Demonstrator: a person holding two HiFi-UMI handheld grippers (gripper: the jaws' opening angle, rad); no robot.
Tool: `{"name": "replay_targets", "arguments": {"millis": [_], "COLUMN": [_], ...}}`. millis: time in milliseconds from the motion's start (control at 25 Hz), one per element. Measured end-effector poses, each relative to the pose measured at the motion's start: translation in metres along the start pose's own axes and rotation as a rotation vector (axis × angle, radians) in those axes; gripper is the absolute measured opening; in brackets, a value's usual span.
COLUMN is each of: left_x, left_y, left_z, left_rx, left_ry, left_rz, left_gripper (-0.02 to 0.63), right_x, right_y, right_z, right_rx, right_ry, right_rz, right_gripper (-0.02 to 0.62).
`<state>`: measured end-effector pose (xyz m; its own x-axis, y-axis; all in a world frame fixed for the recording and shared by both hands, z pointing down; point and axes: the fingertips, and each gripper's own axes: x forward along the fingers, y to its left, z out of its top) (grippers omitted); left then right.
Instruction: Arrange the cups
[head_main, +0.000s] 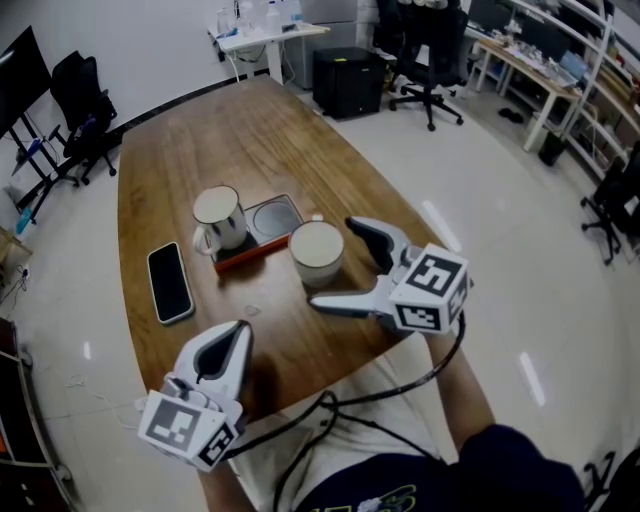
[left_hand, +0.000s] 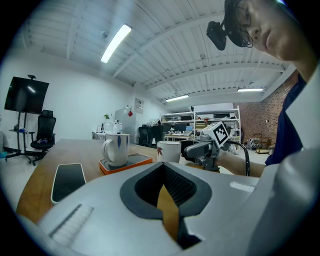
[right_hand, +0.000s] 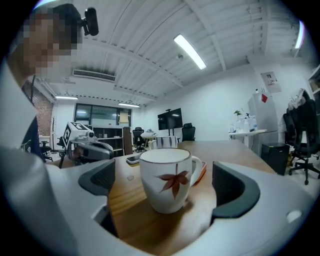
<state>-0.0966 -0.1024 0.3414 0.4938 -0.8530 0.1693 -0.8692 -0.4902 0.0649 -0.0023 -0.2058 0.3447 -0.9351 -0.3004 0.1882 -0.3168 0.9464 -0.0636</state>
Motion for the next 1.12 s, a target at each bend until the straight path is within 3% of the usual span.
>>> {"name": "replay_targets", "arguments": {"millis": [960, 1120], "left_x": [0.000, 0.000], "left_y": [-0.001, -0.001], "left_z": [0.001, 0.001], "left_rx": [0.003, 0.003], "left_ry": [0.002, 0.001], "left_rz": [0.000, 0.000], "left_gripper": [0.003, 0.003], "right_x": [0.033, 0.034], "right_y": [-0.002, -0.006], "right_z": [0.007, 0.007], "right_rx": [-0.007, -0.004], "right_ry": [0.000, -0.003], "right_rz": [0.041, 0.013], "right_gripper": [0.577, 0.538]}}
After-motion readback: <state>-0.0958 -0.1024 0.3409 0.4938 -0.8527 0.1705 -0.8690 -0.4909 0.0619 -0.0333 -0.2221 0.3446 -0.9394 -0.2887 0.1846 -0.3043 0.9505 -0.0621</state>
